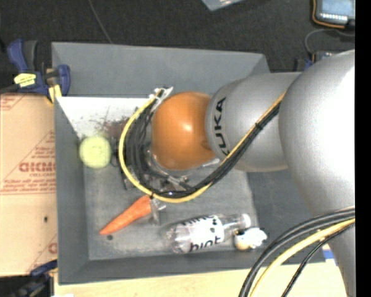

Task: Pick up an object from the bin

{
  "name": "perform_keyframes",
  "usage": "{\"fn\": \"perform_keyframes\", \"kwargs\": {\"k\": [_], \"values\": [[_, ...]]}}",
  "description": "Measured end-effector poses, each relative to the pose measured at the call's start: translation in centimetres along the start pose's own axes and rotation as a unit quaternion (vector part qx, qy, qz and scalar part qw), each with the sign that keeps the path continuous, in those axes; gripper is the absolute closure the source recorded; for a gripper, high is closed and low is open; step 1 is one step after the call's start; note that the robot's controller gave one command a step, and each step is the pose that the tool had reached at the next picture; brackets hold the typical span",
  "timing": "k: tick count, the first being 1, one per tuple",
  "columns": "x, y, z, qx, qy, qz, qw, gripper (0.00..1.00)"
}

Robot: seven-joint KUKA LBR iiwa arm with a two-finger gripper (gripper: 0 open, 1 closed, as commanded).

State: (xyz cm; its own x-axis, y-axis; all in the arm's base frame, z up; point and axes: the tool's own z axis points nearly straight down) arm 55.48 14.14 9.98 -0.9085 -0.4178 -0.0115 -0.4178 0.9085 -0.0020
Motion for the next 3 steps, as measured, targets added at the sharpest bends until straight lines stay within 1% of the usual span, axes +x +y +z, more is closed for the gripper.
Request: {"fn": "perform_keyframes", "kwargs": {"k": [1, 2, 3], "values": [[-0.8, 0.5, 1.5, -0.001, 0.0010, -0.084, 0.9965, 0.00], [-0.6, -1.1, 2.9, 0.000, -0.0011, -0.061, 0.9982, 1.00], [-0.6, -1.1, 2.9, 0.000, -0.0010, -0.060, 0.9982, 1.00]]}}
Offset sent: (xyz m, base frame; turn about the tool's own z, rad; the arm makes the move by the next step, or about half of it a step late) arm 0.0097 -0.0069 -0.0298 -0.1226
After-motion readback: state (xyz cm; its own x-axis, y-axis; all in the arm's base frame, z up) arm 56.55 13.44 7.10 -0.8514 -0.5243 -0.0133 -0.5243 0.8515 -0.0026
